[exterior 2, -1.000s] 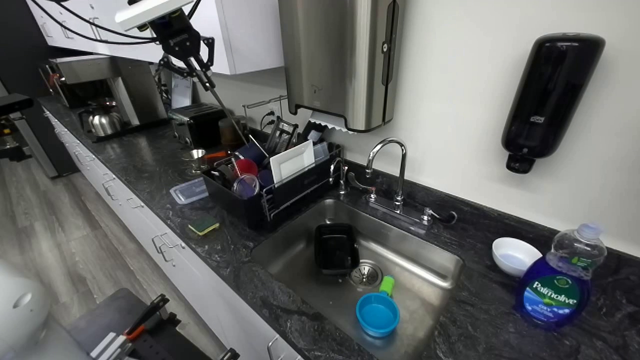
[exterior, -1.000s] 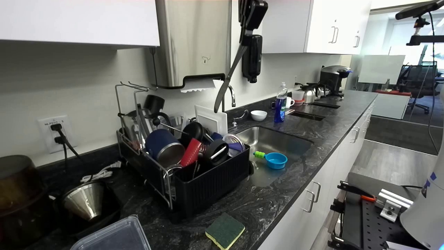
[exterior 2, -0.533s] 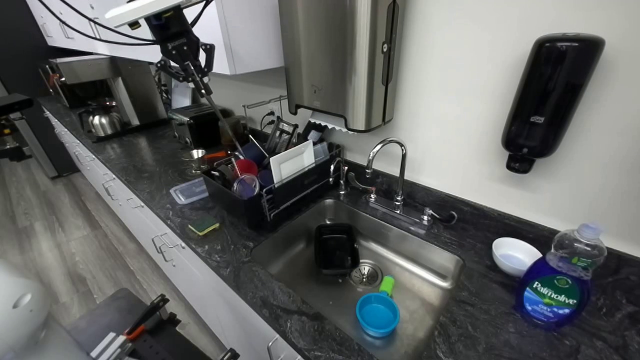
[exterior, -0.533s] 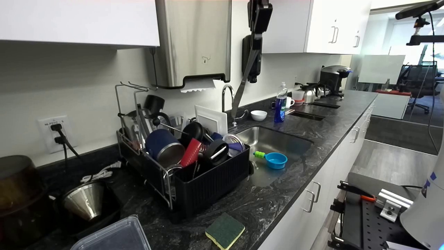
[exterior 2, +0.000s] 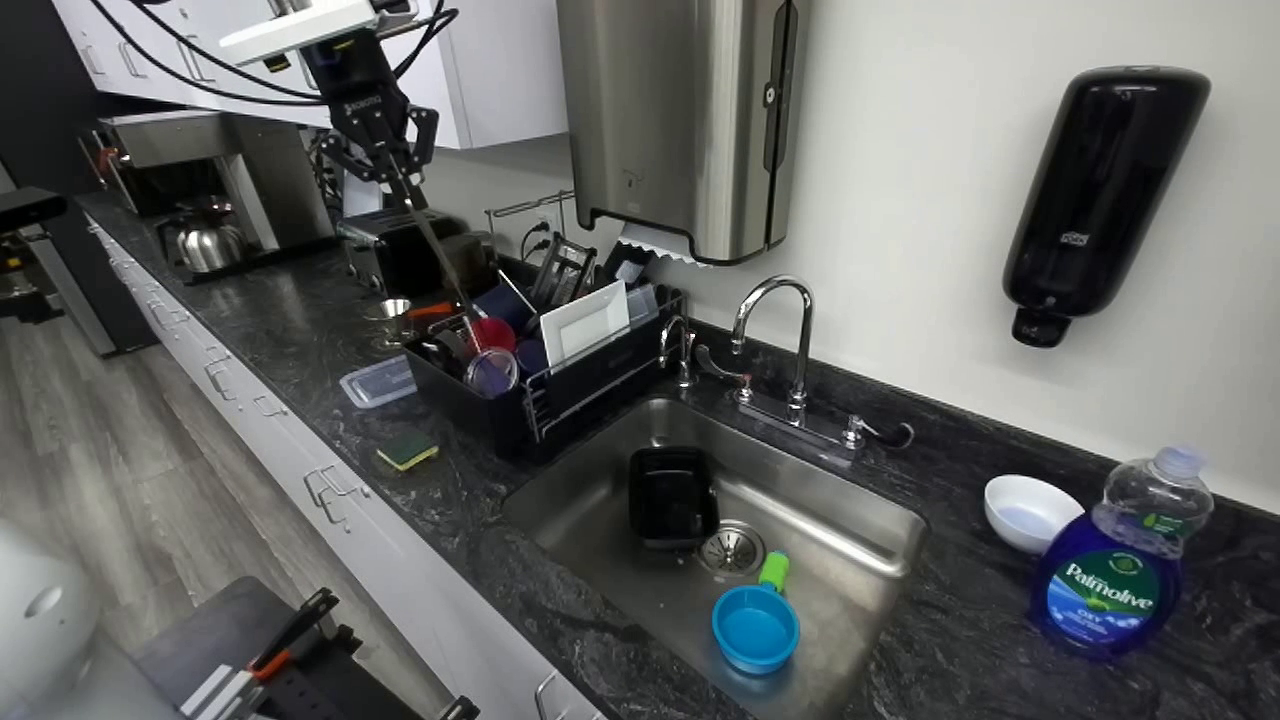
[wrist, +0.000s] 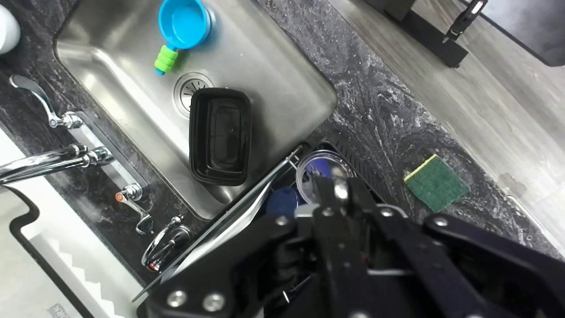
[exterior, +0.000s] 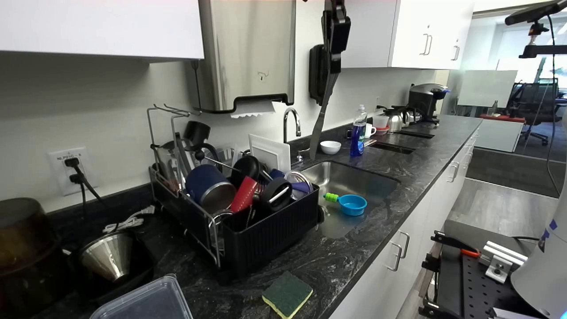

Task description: Move the knife from the left side of the drying rack to the right side.

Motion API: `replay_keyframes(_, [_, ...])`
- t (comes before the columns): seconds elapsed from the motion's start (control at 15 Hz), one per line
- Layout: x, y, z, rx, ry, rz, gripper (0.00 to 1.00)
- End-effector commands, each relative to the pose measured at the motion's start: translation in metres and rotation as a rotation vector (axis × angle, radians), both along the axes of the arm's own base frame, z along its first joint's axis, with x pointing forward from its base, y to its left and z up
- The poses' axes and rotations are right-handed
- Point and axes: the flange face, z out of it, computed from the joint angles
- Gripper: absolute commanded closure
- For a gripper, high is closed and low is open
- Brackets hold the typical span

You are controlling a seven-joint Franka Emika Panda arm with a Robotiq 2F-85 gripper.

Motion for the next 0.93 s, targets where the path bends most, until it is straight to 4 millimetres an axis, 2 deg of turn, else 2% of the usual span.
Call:
replay_keyframes(0.0, [0.003,0.004,0.0,0.021,0.047,-0.023,0.97])
replay_keyframes(0.47, [0.007,0.015,-0.016,0.082,0.102,0.014,0.97])
replay_keyframes(0.87, [0.022,0.01,-0.032,0.076,0.127,0.049,0.97])
